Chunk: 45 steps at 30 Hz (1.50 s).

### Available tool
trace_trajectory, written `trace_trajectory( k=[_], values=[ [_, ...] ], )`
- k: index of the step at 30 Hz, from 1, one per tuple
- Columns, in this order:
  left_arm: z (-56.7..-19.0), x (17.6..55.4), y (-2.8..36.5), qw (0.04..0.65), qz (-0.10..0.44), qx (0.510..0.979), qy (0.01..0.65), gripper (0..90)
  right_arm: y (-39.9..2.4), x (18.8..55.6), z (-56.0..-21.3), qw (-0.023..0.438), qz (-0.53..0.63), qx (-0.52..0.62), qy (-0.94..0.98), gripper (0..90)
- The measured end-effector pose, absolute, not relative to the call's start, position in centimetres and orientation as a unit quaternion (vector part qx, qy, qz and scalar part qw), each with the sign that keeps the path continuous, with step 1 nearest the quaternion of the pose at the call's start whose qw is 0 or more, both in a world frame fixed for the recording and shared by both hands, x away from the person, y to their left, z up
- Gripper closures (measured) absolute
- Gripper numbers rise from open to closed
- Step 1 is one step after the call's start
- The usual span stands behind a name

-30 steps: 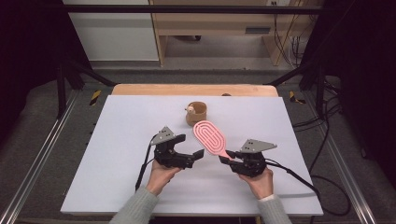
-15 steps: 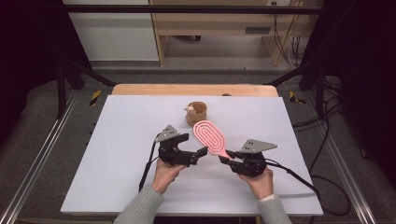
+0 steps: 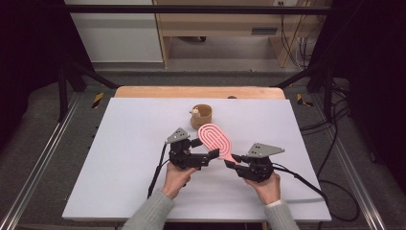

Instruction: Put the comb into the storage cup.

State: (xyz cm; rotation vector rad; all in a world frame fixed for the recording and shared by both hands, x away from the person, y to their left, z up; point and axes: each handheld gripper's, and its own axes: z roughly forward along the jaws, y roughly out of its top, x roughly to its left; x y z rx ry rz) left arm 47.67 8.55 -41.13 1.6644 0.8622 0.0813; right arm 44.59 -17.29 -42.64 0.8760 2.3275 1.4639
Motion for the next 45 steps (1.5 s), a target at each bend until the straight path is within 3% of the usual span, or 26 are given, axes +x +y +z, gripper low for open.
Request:
trace_trajectory(
  k=[12, 45],
  values=[
    [-41.18, 47.87, 8.23, 0.596, 0.025, 0.708, 0.378, 33.6, -17.0, 44.49, -42.59, 0.13, 0.502, 0.292, 0.804, 70.0],
    [-40.68, 47.03, 7.91, 0.625, 0.008, 0.678, 0.387, 56.4, -16.75, 44.27, -42.82, 0.148, 0.509, 0.284, 0.799, 70.9]
  ],
)
